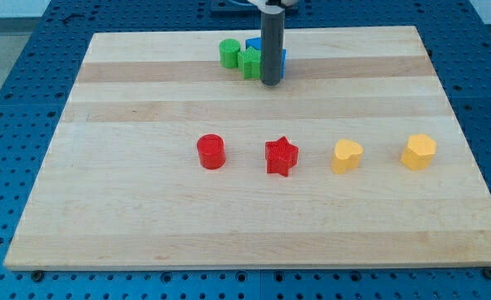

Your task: Point your arm towards the red circle

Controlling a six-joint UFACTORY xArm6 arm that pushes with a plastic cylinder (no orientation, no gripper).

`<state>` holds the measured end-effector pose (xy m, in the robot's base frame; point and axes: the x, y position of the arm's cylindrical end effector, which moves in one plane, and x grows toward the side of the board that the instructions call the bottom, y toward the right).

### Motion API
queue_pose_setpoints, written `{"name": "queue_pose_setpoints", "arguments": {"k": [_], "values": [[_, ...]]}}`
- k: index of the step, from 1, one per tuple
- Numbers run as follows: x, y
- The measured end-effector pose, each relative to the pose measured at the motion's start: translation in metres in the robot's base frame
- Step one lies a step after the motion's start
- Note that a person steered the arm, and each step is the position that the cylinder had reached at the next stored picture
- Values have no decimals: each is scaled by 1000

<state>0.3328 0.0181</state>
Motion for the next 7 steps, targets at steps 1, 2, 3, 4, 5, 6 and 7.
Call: {"name": "queue_pose_setpoints", "arguments": {"k": [1,2,3,4,5,6,7], "values": [[34,-20],[55,-37],[55,-37],[56,-50],[57,-92],[95,-118],[144,-125]]}}
